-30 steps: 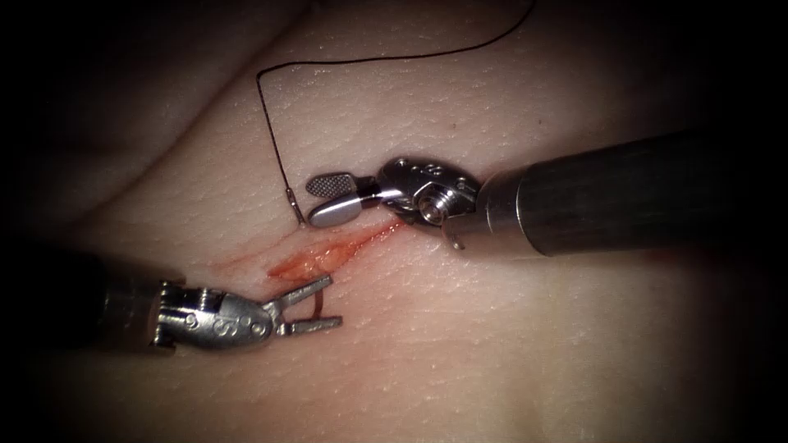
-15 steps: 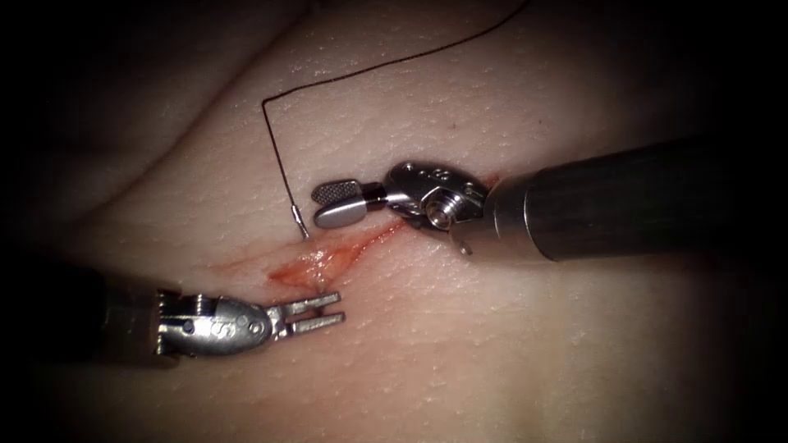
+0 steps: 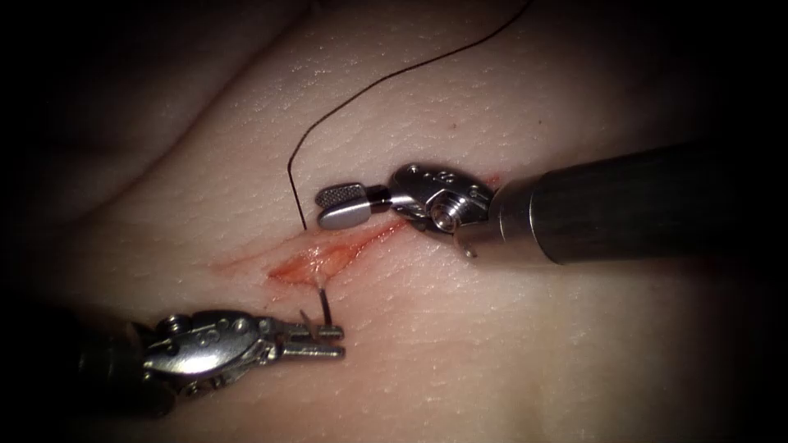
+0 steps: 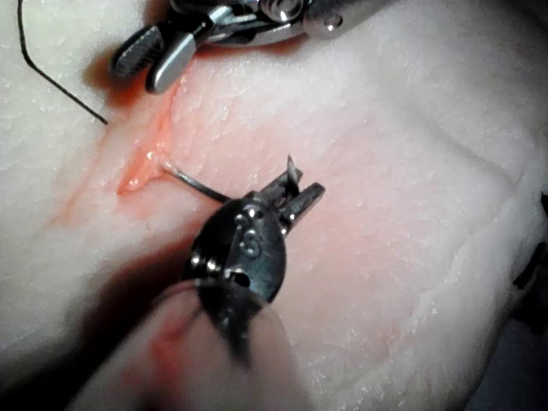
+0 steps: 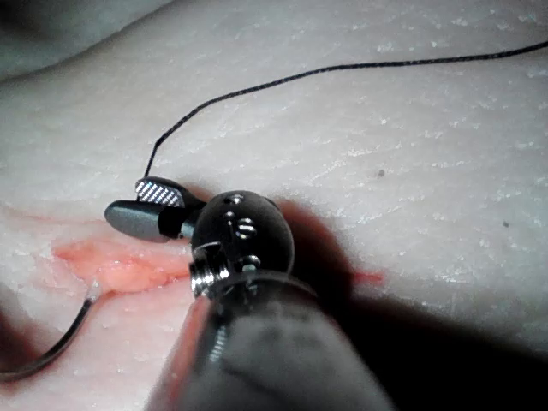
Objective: Wound Closure
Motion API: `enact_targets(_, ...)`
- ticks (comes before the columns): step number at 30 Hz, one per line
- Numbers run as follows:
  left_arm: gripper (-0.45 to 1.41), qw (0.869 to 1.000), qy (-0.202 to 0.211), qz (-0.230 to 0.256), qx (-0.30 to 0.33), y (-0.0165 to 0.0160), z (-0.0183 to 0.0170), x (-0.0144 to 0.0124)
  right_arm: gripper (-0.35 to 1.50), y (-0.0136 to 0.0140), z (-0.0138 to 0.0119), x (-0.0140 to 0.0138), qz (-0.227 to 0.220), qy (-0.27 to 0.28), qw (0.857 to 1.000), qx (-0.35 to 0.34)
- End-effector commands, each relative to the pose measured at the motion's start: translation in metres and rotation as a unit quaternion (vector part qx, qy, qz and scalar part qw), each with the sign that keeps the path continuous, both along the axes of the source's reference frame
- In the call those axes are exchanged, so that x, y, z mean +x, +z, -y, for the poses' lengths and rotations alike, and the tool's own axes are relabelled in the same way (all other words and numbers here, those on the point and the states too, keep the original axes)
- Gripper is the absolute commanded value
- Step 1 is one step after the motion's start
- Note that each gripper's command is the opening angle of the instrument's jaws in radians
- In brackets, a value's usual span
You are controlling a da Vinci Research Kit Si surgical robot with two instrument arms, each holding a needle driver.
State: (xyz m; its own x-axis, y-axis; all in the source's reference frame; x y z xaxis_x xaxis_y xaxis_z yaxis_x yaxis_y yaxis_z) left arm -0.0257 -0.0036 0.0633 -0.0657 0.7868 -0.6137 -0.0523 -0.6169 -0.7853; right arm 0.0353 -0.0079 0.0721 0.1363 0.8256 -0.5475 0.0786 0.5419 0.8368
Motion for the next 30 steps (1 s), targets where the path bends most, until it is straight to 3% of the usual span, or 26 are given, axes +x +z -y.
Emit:
enact_targets(1,-0.45,1.000,0.001,0.000,0.000,0.0005,0.0008,-0.0005,0.19,0.0005,0.0006,0.0006,-0.001,-0.001,1.000,0.000)
enact_targets(10,-0.45,0.999,0.019,0.030,-0.003,-0.0055,0.0017,0.0001,0.12,0.0003,0.0008,-0.0002,-0.003,-0.005,1.000,0.000)
enact_targets(11,-0.45,0.999,0.020,0.032,-0.012,-0.0064,0.0016,0.0002,0.12,0.0003,0.0008,-0.0004,-0.004,-0.006,1.000,0.001)
enact_targets(12,-0.45,0.997,0.014,0.020,-0.067,-0.0077,0.0011,0.0003,0.14,0.0003,0.0008,-0.0007,-0.004,-0.007,1.000,0.001)
enact_targets(13,-0.45,0.997,0.014,0.020,-0.067,-0.0077,0.0011,0.0003,0.14,0.0003,0.0008,-0.0007,-0.004,-0.007,1.000,0.001)
enact_targets(14,-0.45,0.993,0.004,-0.001,-0.120,-0.0083,0.0005,0.0004,0.14,0.0002,0.0008,-0.0008,-0.004,-0.007,1.000,0.001)
enact_targets(15,-0.45,0.977,-0.013,-0.048,-0.205,-0.0089,-0.0010,0.0006,0.17,0.0001,0.0009,-0.0010,-0.003,-0.007,1.000,0.001)
enact_targets(16,-0.45,0.977,-0.013,-0.048,-0.205,-0.0089,-0.0010,0.0006,0.17,0.0001,0.0009,-0.0010,-0.003,-0.007,1.000,0.001)
enact_targets(17,-0.45,0.968,-0.020,-0.071,-0.240,-0.0091,-0.0019,0.0010,0.20,0.0000,0.0010,-0.0011,-0.004,-0.007,1.000,0.001)
enact_targets(18,-0.45,0.968,-0.020,-0.071,-0.240,-0.0091,-0.0019,0.0010,0.20,0.0000,0.0010,-0.0011,-0.004,-0.007,1.000,0.001)
enact_targets(22,-0.45,0.941,-0.043,-0.121,-0.313,-0.0100,-0.0054,0.0020,0.24,-0.0007,0.0013,-0.0017,-0.006,-0.010,1.000,0.004)
enact_targets(28,-0.45,0.926,-0.055,-0.144,-0.345,-0.0106,-0.0076,0.0025,0.26,-0.0015,0.0012,-0.0026,-0.005,-0.010,1.000,0.008)
enact_targets(30,-0.45,0.921,-0.056,-0.153,-0.354,-0.0105,-0.0079,0.0025,0.34,-0.0018,0.0010,-0.0030,-0.003,-0.007,1.000,0.011)
